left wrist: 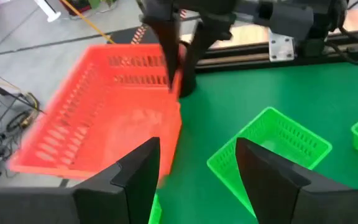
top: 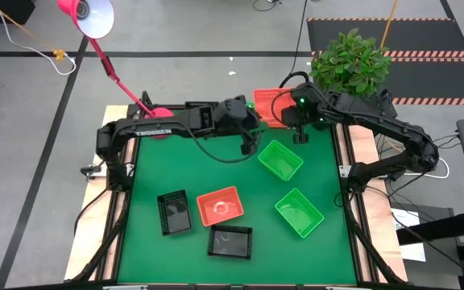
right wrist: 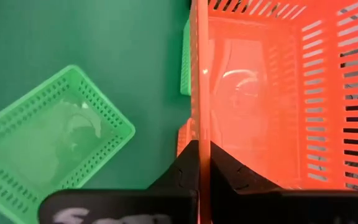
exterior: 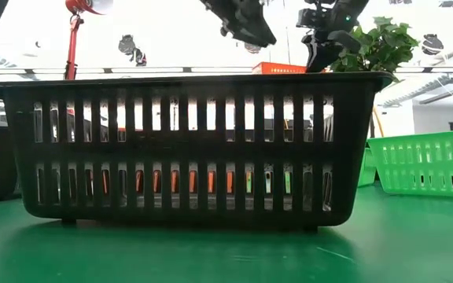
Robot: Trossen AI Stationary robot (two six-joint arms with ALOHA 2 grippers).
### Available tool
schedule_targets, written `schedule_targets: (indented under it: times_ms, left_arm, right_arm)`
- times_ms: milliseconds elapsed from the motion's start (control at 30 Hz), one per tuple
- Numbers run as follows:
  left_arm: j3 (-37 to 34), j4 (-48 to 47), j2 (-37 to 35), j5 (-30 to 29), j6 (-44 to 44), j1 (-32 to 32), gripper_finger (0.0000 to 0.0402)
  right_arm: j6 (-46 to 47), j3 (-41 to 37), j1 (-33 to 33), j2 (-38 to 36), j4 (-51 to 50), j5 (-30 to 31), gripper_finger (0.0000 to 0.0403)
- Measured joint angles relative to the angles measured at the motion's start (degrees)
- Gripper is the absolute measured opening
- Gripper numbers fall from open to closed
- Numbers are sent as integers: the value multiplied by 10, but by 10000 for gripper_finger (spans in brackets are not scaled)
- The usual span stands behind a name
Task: Stack baskets by color
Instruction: Stack the middle orange bin on top of the top orange bin
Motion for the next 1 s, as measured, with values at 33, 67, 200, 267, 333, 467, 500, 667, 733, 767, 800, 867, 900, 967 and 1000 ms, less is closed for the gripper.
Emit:
schedule_targets:
  times_ms: [33, 67, 200, 267, 333, 467, 500, 667, 733, 767, 800, 867, 900, 967, 1000]
  left_arm:
    - [0, 6, 4, 0, 2, 1, 214]
    - [0, 6, 4, 0, 6, 3, 214]
    - [2, 1, 14, -11, 47, 10, 214]
    - [0, 5, 17, -22, 60, 10, 214]
    - [1, 14, 13, -21, 59, 10, 214]
    - [2, -4, 15, -9, 59, 15, 213]
    - [2, -4, 21, -9, 59, 15, 210]
    - [1, -17, 24, -4, 55, 14, 167]
    - [1, -25, 22, -4, 55, 14, 141]
    - [1, -29, 23, -4, 55, 14, 127]
    - [1, -32, 24, -4, 55, 14, 114]
    - [1, -34, 24, -4, 55, 14, 87]
    - [1, -36, 24, 1, 55, 14, 74]
    - [1, -36, 24, 16, 55, 15, 48]
    - [1, -36, 24, 22, 55, 15, 36]
  right_arm:
    - [9, 0, 0, 0, 5, 0, 4]
    - [17, 0, 0, 0, 8, 0, 4]
    - [41, 0, 8, 0, 21, -18, 4]
    - [53, 0, 16, -2, 21, -30, 4]
    - [76, 0, 27, -3, 32, -31, 4]
    - [110, 0, 51, -3, 41, -29, 4]
    - [117, 0, 57, -3, 42, -27, 4]
    - [134, 0, 83, -3, 53, 3, 4]
    - [132, 0, 86, -3, 52, 3, 4]
    - [130, 0, 87, -3, 52, 3, 4]
    - [126, 0, 87, -3, 51, 3, 4]
    - [120, 0, 87, -2, 51, 4, 4]
    - [119, 0, 87, -3, 52, 4, 5]
    - [118, 0, 85, -3, 52, 4, 5]
    - [118, 0, 84, -3, 52, 3, 5]
